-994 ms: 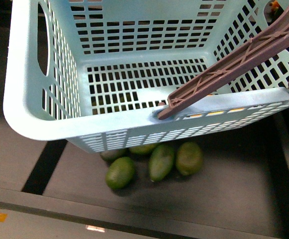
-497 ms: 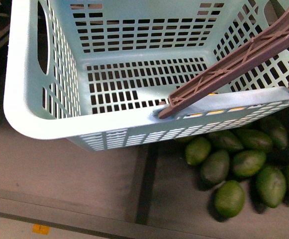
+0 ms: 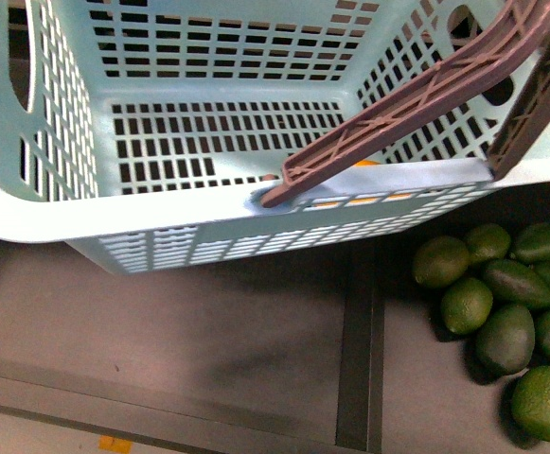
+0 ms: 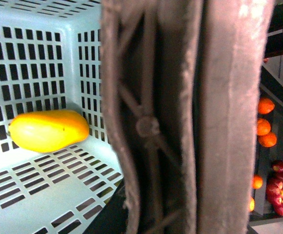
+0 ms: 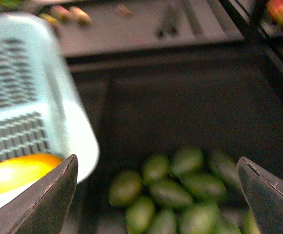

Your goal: Pick mango and avocado into basket

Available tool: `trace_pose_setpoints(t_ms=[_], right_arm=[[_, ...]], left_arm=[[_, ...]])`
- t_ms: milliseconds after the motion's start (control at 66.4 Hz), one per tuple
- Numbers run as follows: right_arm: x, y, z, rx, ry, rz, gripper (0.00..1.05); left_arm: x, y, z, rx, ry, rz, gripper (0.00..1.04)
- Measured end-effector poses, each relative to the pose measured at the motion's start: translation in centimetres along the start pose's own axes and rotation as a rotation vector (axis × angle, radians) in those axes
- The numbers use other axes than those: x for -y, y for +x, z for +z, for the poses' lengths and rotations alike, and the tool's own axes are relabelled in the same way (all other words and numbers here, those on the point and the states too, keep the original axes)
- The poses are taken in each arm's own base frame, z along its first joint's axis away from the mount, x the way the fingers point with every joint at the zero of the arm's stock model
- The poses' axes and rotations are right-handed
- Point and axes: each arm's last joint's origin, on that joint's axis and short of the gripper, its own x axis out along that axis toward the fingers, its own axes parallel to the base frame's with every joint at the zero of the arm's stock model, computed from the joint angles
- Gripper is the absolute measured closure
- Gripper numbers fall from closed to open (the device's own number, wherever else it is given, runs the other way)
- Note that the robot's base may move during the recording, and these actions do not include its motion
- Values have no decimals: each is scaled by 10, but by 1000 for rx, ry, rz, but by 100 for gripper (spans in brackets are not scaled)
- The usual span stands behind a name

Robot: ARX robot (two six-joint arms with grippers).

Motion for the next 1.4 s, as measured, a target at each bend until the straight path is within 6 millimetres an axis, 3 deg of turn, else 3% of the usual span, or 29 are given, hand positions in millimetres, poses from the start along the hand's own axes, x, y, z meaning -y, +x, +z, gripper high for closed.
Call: trace_pose_setpoints(t_ms=[105,196,301,482,602,843,1054,1400], right_arm=[[24,8,-1,-221,83,-136,9],[47,21,-3,-250,105,-180,9],[102,50,-6,-281,34,-181,9],[179,85,-24,-404,-112,-172,9],[211,99,-49,-534,-199,-170,9],[212,129,-88,-656,-186,-67,9],[207,165,-118,-695,-91,-91,9],[193,195,-132,-703,13,-98,9]], left_arm=[[2,0,-3,-23,-1,-18,91],[4,1,-5,-36,-8,-27,91],[6,1,-8,-44,-2,-33,91],[4,1,-6,-24,-4,-18,91],[3,1,-4,-17,-3,-13,91],[4,1,-6,-32,-3,-24,91],[4,1,-6,-30,-5,-23,91],[4,1,-5,-25,-5,-19,91]])
